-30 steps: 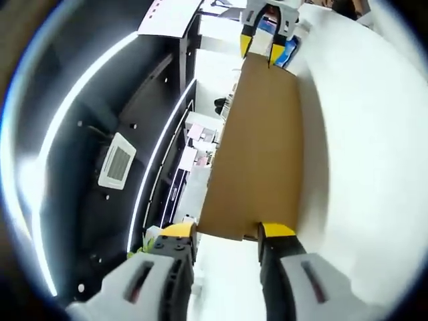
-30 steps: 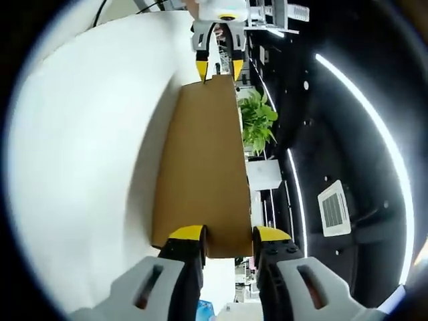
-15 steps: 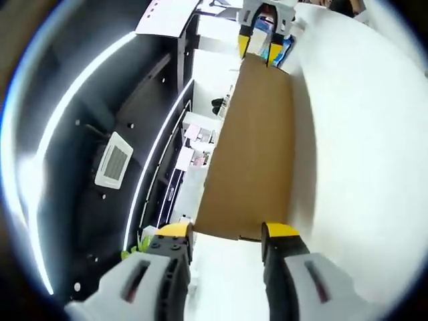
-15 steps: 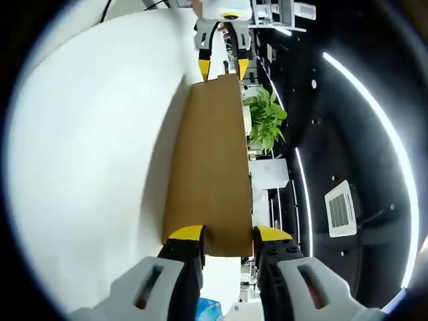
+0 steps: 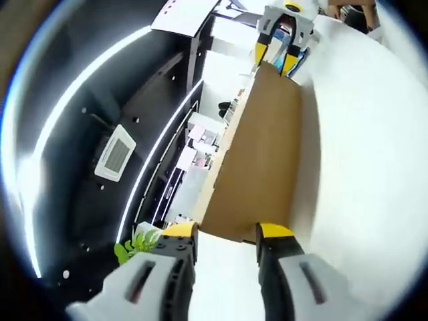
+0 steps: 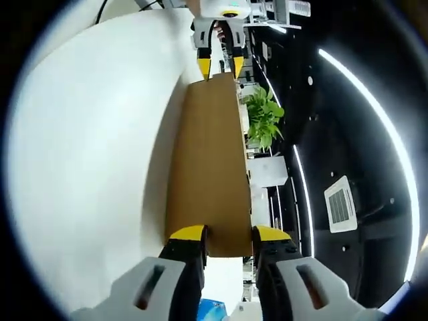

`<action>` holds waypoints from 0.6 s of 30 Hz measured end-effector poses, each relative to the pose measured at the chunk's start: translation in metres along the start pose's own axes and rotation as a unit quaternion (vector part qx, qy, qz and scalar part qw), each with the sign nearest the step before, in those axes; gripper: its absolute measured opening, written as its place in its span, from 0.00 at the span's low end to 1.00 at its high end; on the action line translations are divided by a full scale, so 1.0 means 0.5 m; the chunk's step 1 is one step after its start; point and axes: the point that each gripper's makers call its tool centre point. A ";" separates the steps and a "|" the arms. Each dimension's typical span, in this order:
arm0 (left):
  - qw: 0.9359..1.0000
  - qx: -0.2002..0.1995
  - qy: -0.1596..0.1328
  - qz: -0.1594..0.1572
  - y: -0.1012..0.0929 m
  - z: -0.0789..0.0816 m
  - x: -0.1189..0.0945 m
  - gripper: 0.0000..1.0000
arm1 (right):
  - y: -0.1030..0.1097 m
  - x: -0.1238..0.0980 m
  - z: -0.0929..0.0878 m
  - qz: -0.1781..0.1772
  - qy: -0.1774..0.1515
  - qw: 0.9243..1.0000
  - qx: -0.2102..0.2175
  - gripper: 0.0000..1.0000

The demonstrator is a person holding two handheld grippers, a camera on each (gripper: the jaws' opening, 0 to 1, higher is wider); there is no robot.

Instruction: Operate the shoe box by opening the lid, removing the specified soft item, and placing it in the target area until the item is outside and the box remains undamaged.

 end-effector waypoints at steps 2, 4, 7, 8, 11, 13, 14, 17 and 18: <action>1.000 -0.002 -0.002 -0.002 -0.001 0.000 0.000 0.38 | 0.000 -0.001 0.000 0.002 0.001 1.000 0.004 0.28; 1.000 -0.022 -0.003 0.006 0.007 0.000 -0.003 0.34 | 0.002 -0.001 0.000 0.005 0.001 1.000 0.002 0.30; 0.995 -0.093 -0.037 -0.003 0.015 0.007 -0.005 0.32 | 0.008 -0.003 0.002 0.012 -0.003 1.000 0.005 0.33; 0.994 -0.105 -0.043 -0.008 0.016 0.008 -0.006 0.32 | 0.004 -0.003 0.004 0.005 -0.006 1.000 0.006 0.30; 0.990 -0.129 -0.052 -0.017 0.017 0.009 -0.010 0.33 | -0.003 -0.009 0.027 0.007 -0.020 0.997 0.078 0.27; 0.984 -0.162 -0.075 -0.027 0.012 0.018 -0.013 0.35 | -0.011 -0.012 0.042 0.008 -0.025 0.989 0.145 0.26; 0.978 -0.183 -0.091 -0.038 0.005 0.016 -0.012 0.38 | -0.013 -0.014 0.048 0.013 -0.026 0.985 0.168 0.26; 0.951 -0.262 -0.153 -0.061 0.011 0.039 -0.022 0.42 | -0.036 -0.020 0.054 0.000 -0.025 0.964 0.266 0.27; 0.948 -0.267 -0.159 -0.060 0.014 0.041 -0.024 0.42 | -0.043 -0.021 0.055 -0.001 -0.026 0.956 0.294 0.27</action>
Point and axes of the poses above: the point that each gripper's makers call its tool centre point, and the gripper's own axes: x roughly forward along the fingers, y roughly to its left, z roughly out of its top, and after that the axes turned 14 degrees about -z, right-handed
